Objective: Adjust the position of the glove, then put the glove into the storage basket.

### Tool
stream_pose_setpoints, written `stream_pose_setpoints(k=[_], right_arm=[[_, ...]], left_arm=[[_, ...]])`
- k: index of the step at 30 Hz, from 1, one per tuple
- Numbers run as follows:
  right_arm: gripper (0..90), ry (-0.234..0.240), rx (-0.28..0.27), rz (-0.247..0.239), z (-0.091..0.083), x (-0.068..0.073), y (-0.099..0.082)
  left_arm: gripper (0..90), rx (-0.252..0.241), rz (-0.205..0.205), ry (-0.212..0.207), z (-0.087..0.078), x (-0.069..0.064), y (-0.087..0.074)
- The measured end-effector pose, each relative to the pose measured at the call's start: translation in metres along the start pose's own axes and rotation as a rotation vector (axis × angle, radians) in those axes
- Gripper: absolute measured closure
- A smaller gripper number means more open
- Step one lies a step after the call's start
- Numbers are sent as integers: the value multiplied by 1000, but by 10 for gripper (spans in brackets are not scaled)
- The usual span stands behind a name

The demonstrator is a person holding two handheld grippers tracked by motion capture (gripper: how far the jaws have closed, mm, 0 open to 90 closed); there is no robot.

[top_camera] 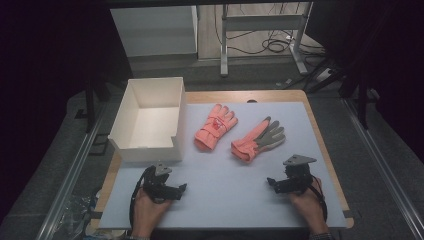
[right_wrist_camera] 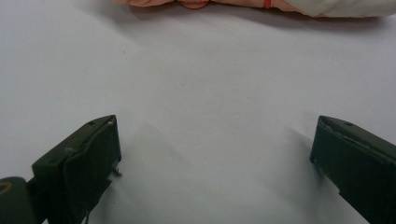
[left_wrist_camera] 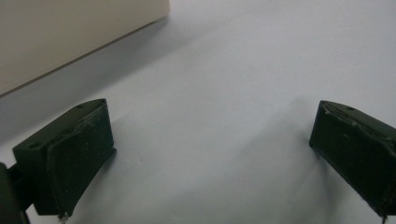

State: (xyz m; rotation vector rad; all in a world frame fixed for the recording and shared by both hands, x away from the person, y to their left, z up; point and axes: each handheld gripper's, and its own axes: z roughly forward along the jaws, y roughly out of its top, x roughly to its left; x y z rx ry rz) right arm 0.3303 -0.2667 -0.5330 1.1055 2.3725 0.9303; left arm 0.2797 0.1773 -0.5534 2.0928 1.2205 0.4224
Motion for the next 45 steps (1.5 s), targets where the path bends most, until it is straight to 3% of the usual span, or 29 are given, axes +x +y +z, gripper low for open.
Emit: stream_pose_setpoints(k=[23,34,41,45], right_arm=[[21,-3,3,-6,0,0,0],[22,1,8,17,-3,2,1],[33,24,0,62,-7,-4,9],[71,21,-23,55,-11,-6,19]], left_arm=[[0,1,3,-1,0,0,0],[0,2,3,-1,0,0,0],[0,1,3,-1,0,0,0],[0,1,3,-1,0,0,0]])
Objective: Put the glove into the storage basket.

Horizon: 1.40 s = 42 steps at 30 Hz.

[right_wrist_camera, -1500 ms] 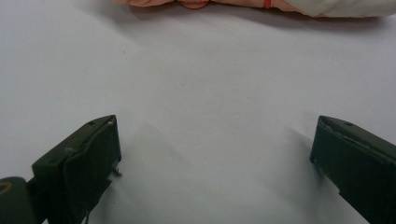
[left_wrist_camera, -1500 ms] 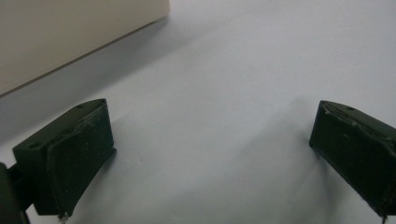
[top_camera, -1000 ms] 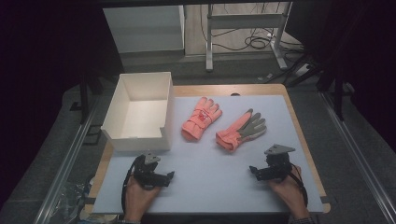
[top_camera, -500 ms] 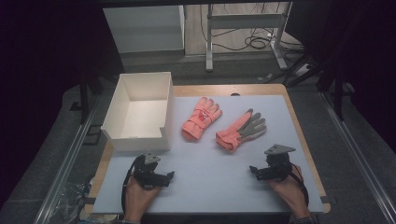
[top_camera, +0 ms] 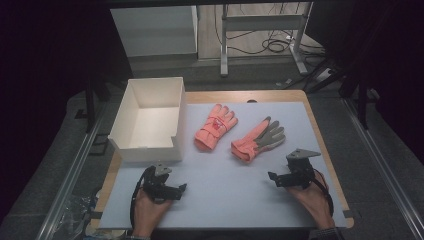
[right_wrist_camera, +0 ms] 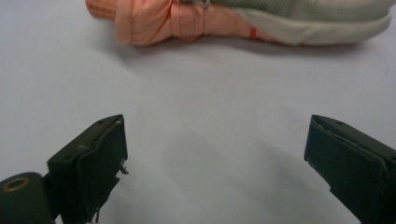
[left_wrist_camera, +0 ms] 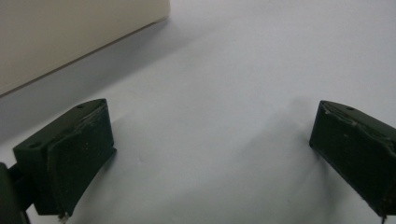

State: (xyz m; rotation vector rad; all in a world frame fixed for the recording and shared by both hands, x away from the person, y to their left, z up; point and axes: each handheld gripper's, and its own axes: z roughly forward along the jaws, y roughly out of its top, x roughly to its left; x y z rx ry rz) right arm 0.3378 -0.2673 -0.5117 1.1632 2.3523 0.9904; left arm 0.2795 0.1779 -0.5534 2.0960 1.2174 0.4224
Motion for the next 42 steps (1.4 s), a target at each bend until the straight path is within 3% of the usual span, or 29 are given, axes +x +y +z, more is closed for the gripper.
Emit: stream_pose_setpoints(k=[12,27,35,42], right_arm=[[178,-6,-29,-28,2,-7,30],[324,4,-62,-29,9,-17,67],[449,0,-42,-33,28,-19,88],[452,-29,-18,-12,46,-22,97]], left_arm=[[0,0,0,0,0,0,0],[0,-2,-1,-2,0,0,0],[0,-2,-2,-2,0,0,0],[0,-3,-2,-2,0,0,0]])
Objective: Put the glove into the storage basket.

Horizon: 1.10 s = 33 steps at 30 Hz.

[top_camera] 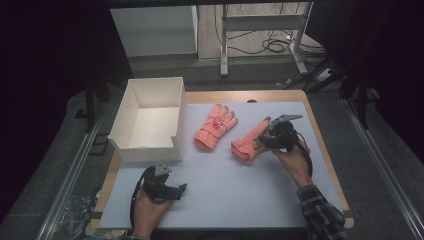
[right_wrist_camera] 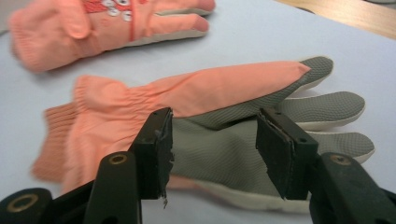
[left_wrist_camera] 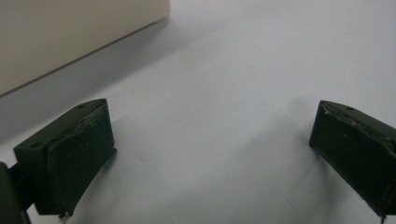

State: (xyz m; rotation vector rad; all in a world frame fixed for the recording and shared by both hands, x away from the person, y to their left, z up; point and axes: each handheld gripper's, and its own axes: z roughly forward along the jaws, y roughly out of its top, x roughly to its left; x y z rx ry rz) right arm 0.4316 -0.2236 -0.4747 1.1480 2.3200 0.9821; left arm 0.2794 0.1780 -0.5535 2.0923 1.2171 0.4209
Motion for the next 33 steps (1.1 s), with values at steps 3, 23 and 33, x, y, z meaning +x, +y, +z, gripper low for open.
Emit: stream_pose_setpoints(k=[3,23,33], right_arm=[[408,-30,31,29,14,-4,0],[876,-44,62,71,30,-5,-16],[887,7,19,104,19,-12,-14]], left_arm=[[0,0,0,0,0,0,0],[0,0,0,0,0,0,0],[0,2,0,0,0,0,0]])
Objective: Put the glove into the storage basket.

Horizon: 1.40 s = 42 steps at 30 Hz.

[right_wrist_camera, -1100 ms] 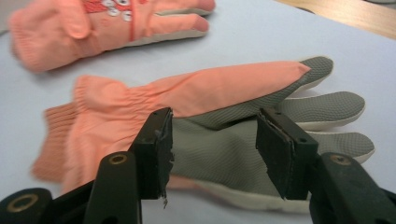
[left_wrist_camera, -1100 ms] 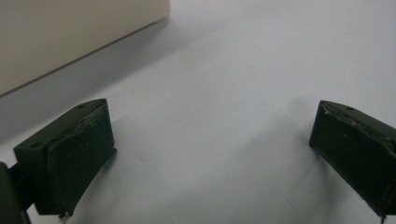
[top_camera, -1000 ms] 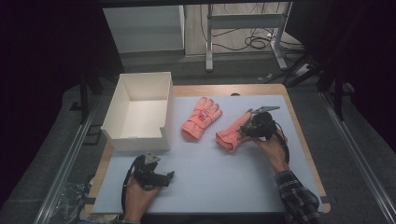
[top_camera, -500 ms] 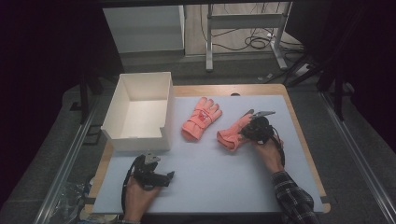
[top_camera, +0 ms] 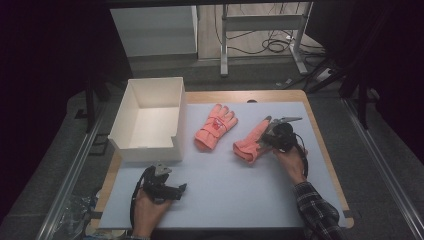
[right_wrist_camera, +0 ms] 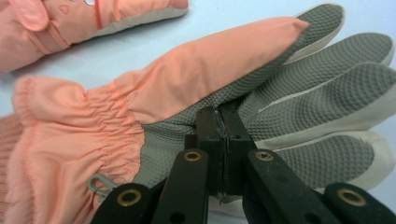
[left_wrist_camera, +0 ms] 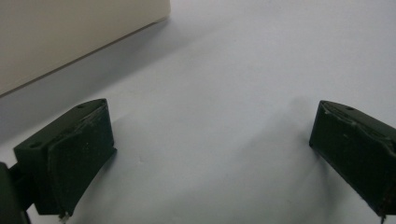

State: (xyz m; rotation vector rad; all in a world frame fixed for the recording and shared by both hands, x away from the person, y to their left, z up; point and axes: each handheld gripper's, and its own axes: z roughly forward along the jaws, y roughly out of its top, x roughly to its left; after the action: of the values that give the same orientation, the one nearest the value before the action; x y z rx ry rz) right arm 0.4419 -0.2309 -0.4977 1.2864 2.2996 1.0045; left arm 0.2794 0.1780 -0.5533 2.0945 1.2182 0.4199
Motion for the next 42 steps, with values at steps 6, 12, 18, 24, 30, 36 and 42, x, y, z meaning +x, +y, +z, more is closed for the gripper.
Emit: stream_pose_setpoints(k=[6,12,18,24,30,36,42], right_arm=[[888,48,-34,-26,-19,-2,4],[889,113,-38,-79,-40,8,8],[889,202,-38,-92,-54,23,4],[889,296,-27,-119,-60,41,-5],[888,386,4,-178,-53,58,-10],[888,414,45,-256,-31,65,-14],[884,374,69,-321,-16,67,-17]], left_arm=[[0,0,0,0,0,0,0],[0,-2,0,0,0,0,0],[0,-2,1,0,0,0,0],[0,-2,0,0,0,0,0],[0,-2,1,0,0,0,0],[0,-2,1,0,0,0,0],[0,-1,0,0,0,0,0]])
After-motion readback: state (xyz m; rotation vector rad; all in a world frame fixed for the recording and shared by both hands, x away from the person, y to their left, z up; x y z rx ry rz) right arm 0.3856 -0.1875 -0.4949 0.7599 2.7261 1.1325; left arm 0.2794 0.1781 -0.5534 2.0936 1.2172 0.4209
